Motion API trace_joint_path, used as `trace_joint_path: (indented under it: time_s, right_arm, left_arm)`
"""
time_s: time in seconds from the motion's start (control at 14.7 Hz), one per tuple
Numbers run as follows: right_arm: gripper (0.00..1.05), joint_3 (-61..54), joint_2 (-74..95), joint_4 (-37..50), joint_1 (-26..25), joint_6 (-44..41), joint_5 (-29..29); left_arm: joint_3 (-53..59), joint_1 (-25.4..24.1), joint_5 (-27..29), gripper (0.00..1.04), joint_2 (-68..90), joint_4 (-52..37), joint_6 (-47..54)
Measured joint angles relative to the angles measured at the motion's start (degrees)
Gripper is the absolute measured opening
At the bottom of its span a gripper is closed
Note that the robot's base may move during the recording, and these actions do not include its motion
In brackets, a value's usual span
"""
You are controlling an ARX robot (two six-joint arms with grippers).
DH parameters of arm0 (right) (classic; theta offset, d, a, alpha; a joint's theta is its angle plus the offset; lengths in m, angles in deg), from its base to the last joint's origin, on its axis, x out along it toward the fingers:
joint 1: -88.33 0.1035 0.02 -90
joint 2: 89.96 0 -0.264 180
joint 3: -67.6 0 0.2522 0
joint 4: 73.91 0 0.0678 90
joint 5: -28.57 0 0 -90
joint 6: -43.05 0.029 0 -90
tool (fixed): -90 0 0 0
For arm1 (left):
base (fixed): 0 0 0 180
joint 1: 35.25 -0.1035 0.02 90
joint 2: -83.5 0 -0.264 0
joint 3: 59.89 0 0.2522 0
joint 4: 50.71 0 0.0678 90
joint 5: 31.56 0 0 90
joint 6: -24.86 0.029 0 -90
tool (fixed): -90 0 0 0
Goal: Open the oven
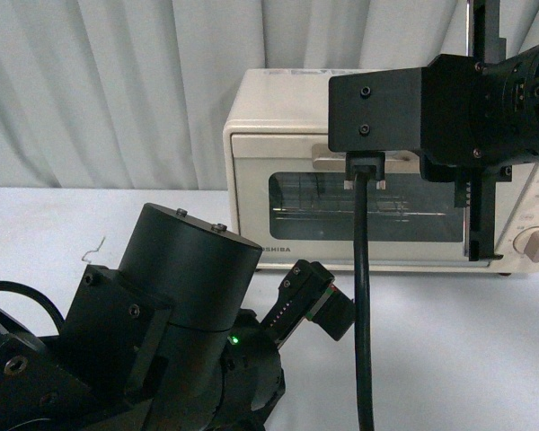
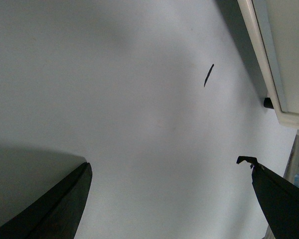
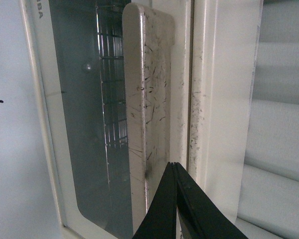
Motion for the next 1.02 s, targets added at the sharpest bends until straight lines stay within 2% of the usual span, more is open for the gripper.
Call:
trace_joint_path:
  time_s: [0.61, 1.02]
  right_arm:
    - [0.02, 1.57, 1.77, 0.11, -2.99, 1.05, -1.09]
    - [0.02, 0.63, 1.49, -0.44, -2.95, 2.89, -1.22]
  left_arm:
    - [-0.02, 0.00, 0.00, 0.98, 0.00, 0.00, 0.00]
    - [-0.02, 0.00, 0.00, 0.98, 0.00, 0.00, 0.00]
